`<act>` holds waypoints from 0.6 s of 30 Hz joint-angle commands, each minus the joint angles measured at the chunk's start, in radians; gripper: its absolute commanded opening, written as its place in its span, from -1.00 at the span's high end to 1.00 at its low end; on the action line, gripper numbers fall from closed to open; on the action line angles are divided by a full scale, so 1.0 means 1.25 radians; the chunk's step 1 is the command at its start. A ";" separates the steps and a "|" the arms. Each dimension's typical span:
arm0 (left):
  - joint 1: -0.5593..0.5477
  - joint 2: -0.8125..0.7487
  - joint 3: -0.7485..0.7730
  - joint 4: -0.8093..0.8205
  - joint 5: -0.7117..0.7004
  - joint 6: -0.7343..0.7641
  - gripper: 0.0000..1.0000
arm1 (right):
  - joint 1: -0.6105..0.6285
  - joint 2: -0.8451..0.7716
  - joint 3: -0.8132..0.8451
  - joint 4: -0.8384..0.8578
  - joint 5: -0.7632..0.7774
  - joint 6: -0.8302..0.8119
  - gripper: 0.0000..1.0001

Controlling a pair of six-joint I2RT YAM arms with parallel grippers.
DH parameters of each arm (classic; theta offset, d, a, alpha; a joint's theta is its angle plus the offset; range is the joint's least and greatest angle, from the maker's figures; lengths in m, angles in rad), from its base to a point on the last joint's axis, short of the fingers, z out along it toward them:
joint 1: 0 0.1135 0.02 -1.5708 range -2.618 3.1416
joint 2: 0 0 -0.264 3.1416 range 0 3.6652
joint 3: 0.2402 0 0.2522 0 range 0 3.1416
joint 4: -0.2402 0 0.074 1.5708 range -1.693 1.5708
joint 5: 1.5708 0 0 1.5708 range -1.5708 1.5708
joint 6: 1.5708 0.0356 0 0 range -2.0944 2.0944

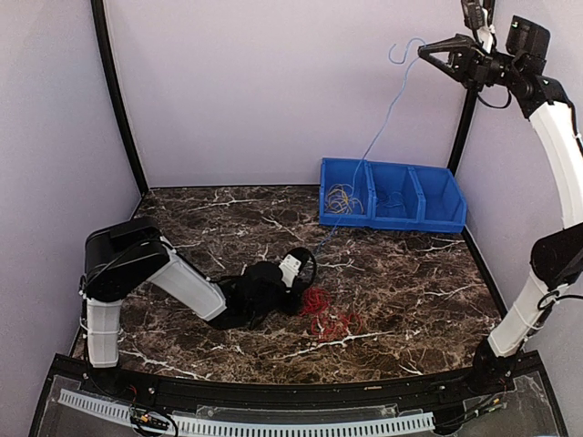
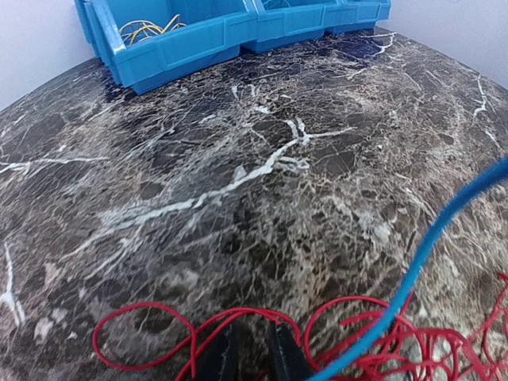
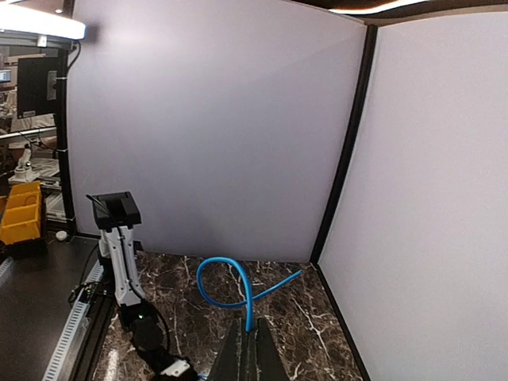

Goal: Untangle the cables

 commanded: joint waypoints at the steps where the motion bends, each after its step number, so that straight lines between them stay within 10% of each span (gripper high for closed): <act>1: 0.000 -0.162 -0.106 0.061 -0.018 -0.019 0.72 | -0.013 -0.066 -0.155 -0.104 0.120 -0.164 1.00; 13: 0.000 -0.313 -0.160 -0.040 0.024 -0.006 0.91 | -0.017 -0.306 -0.928 -0.147 0.578 -0.534 1.00; 18: -0.001 -0.266 -0.112 -0.103 0.064 -0.022 0.89 | -0.016 -0.328 -1.032 -0.130 0.620 -0.567 0.22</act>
